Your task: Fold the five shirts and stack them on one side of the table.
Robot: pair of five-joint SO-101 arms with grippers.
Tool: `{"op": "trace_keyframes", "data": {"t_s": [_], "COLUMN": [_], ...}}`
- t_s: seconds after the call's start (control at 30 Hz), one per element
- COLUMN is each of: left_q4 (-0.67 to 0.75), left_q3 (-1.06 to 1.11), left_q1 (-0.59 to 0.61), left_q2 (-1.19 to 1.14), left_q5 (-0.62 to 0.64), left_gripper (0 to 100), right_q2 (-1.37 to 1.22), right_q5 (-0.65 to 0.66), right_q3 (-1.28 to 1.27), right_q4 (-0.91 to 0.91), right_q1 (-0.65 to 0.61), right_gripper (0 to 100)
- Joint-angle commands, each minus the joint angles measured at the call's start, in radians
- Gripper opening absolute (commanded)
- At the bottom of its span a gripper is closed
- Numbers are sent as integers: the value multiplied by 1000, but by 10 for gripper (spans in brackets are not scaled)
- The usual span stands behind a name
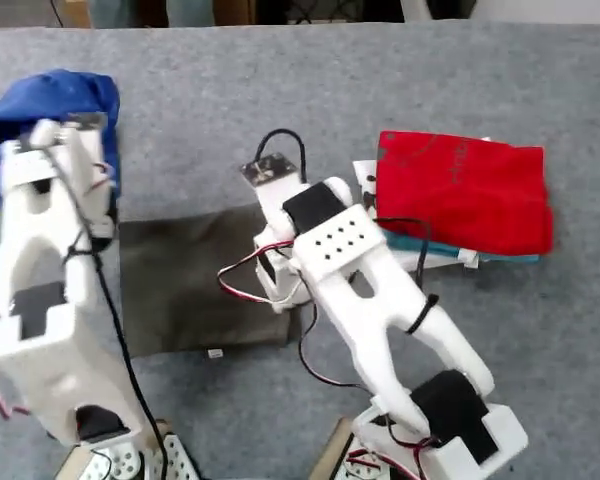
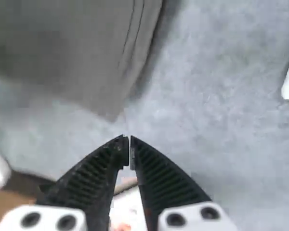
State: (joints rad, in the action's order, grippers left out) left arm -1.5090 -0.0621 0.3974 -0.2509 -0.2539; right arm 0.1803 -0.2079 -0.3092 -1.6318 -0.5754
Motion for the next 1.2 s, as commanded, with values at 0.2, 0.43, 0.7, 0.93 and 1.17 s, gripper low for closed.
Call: {"op": "trace_keyframes", "data": {"t_s": [0.2,0.43,0.7,0.93,1.17], "left_q4": [-11,167,210,207,207], "left_q3": [266,512,634,653,653], "left_q1": [372,498,495,496,496], "left_q2": [379,537,608,608,615], "left_q5": [-172,-212,-212,-212,-212], "left_gripper": [29,29,29,29,29], "right_q2": [-168,-286,-443,-493,-498], "right_q5": [-304,-416,-476,-463,-387], "right_q3": [5,21,45,85,157], "right_q4": [201,336,482,468,347], "right_q1": [-52,-133,-126,-121,-120], "right_gripper": [188,510,433,217,73]}}
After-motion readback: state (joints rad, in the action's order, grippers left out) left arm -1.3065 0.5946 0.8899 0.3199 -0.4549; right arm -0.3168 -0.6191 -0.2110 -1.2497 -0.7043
